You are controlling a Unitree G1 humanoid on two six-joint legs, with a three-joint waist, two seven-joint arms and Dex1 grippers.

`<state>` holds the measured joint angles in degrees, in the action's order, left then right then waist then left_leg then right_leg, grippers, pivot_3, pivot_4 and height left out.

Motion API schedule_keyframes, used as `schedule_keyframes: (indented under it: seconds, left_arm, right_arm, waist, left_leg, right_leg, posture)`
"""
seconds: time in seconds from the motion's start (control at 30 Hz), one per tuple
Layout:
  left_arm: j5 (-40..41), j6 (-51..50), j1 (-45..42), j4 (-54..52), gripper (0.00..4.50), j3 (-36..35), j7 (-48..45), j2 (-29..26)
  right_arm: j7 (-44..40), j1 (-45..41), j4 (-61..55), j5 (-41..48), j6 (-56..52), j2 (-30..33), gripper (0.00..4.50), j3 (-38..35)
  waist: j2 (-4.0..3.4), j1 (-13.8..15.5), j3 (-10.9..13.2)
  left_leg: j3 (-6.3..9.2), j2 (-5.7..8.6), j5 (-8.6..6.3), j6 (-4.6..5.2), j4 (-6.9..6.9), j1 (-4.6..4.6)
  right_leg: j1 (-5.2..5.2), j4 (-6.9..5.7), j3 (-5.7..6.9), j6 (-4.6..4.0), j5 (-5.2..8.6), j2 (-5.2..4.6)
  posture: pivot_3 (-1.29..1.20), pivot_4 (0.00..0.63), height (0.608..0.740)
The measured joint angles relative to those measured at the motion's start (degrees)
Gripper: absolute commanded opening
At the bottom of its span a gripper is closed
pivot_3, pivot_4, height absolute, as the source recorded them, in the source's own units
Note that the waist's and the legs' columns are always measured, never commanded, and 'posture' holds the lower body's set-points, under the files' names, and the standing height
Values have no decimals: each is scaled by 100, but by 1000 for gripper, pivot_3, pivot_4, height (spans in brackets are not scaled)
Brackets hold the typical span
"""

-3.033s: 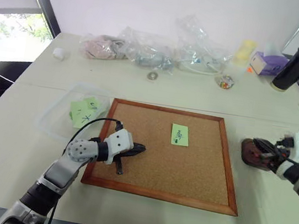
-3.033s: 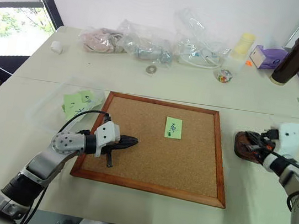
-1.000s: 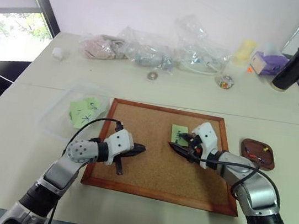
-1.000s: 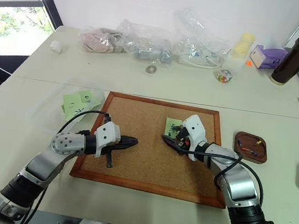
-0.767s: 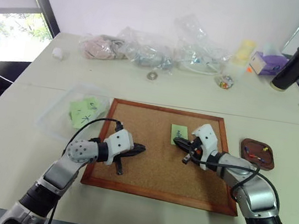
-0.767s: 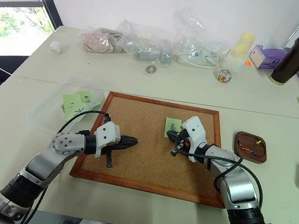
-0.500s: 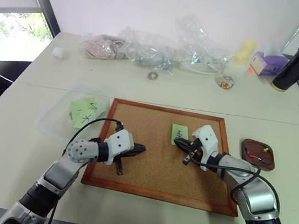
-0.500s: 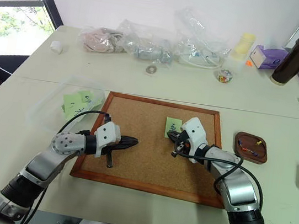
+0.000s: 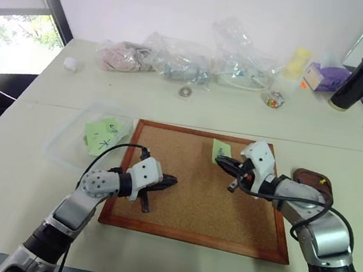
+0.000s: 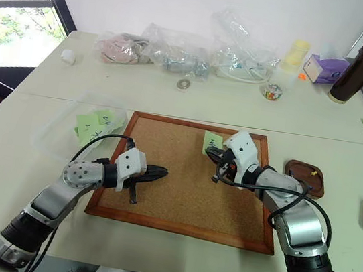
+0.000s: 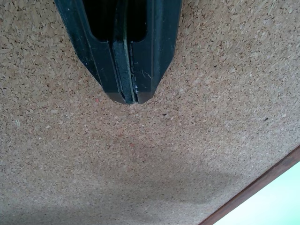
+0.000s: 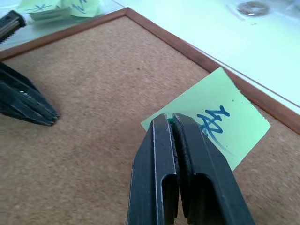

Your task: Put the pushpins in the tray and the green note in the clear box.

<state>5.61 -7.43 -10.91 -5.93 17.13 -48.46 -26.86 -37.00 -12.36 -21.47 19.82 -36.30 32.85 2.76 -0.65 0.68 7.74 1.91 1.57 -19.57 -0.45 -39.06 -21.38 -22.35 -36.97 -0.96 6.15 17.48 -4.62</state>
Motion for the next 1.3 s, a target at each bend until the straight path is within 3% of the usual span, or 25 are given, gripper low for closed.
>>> schedule_keyframes:
  seconds: [0.17, 0.3, 0.43, 0.63, 0.93, 1.3]
  left_arm:
    - [48, -69, -1, 6, 0, -43, 8, 28]
    - [556, -590, -31, -2, 0, -278, -82, 133]
    - [1402, -1663, -329, -16, 1422, -663, -221, 210]
    - [2351, -2667, -1041, -160, 4450, -1149, -70, 587]
    - [3254, -3752, -1925, 344, 4486, -1627, 651, 1584]
    - [3506, -4183, -2086, 753, 4486, -1812, 990, 1966]
  right_arm:
    - [-106, 1, -368, 139, -185, 206, 32, -11]
    - [-276, -24, -675, 296, -332, 453, 32, -117]
    - [-642, -115, -921, 416, -358, 947, 0, -140]
    - [-932, -217, -1000, 371, -221, 1274, 0, -104]
    - [-1131, -515, -1056, 8, 186, 1534, 0, 113]
    - [-1192, -719, -1218, -233, 416, 1543, 0, 350]
  waist:
    - [0, 3, 0]
    - [9, -4, 6]
    - [36, -15, 42]
    - [65, -11, 63]
    - [90, -14, 80]
    - [93, -6, 82]
  left_leg:
    - [0, 0, 0, 0, 0, -1]
    - [1, -1, -1, 1, 0, 0]
    - [1, -1, 0, 1, -1, -10]
    - [0, -2, 18, -32, -1, -16]
    - [0, -2, 20, -36, -2, -15]
    - [1, -2, 25, -44, -1, -16]
  right_leg:
    - [0, 1, 0, 0, 0, -1]
    - [-1, 0, 0, 0, 0, 0]
    - [-14, -6, 2, 0, 0, 3]
    - [-21, -6, 5, 2, -1, 5]
    - [-23, -7, 7, 2, -1, 10]
    - [-28, -10, 6, 3, -2, 10]
  posture:
    - [0, 150, 740]
    - [0, 150, 740]
    - [0, 150, 740]
    - [0, 150, 740]
    - [0, 150, 740]
    - [0, 150, 740]
